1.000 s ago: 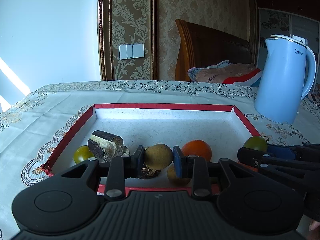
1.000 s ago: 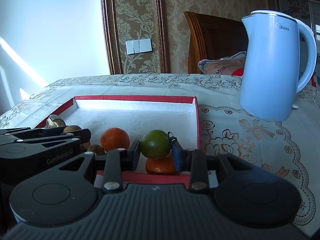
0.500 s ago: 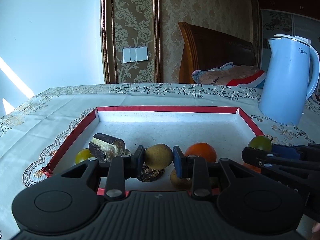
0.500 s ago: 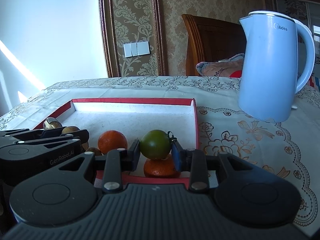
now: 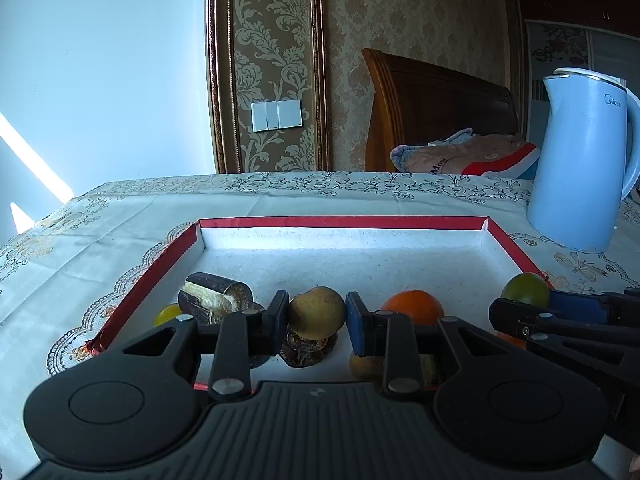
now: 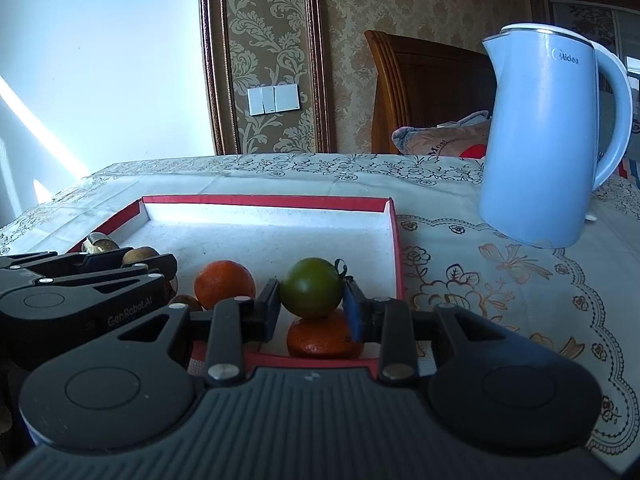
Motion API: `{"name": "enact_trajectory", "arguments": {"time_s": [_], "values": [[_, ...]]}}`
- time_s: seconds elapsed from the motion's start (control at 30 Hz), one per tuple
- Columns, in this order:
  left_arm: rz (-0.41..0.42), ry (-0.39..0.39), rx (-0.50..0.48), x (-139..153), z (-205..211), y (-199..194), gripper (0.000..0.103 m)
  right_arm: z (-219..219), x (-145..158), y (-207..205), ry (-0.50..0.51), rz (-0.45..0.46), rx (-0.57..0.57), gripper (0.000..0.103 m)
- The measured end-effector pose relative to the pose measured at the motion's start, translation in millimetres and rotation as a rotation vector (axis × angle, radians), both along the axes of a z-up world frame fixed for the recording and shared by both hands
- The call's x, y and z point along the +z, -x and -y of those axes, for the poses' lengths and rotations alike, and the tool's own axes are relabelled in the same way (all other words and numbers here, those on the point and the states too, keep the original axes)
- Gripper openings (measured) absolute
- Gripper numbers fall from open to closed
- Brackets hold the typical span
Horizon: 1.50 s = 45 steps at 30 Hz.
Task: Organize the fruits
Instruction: 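Lower the kiwi into the tray and open the left gripper while the right gripper holds the tomato, then lower the green tomato into the tray and open the right gripper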
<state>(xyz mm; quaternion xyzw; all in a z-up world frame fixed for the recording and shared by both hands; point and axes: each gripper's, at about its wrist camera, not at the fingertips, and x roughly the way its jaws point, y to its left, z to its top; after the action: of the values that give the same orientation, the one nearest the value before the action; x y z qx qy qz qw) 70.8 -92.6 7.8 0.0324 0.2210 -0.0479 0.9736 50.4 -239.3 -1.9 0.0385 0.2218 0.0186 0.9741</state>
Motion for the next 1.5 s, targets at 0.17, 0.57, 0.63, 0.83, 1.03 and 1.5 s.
{"name": "enact_trajectory", "arguments": {"time_s": [0.17, 0.57, 0.63, 0.83, 1.03, 1.5], "values": [[-0.025, 0.005, 0.011, -1, -7, -3, 0.030, 11, 3, 6, -0.016, 0.017, -0.027, 0.032], [-0.049, 0.030, -0.006, -3, -12, -6, 0.030, 43, 12, 4, -0.168, 0.037, -0.034, 0.032], [-0.044, 0.019, -0.012, -3, -9, -5, 0.030, 35, 11, 2, -0.145, 0.039, -0.010, 0.032], [-0.038, 0.003, -0.018, -4, -6, -4, 0.030, 7, 2, -6, -0.055, 0.008, 0.057, 0.032], [-0.027, -0.008, -0.023, -4, -3, -1, 0.030, -11, -5, -6, 0.034, 0.008, 0.084, 0.032], [-0.031, 0.001, -0.030, -2, -5, 4, 0.030, -16, -7, -3, 0.076, 0.026, 0.064, 0.032]]}}
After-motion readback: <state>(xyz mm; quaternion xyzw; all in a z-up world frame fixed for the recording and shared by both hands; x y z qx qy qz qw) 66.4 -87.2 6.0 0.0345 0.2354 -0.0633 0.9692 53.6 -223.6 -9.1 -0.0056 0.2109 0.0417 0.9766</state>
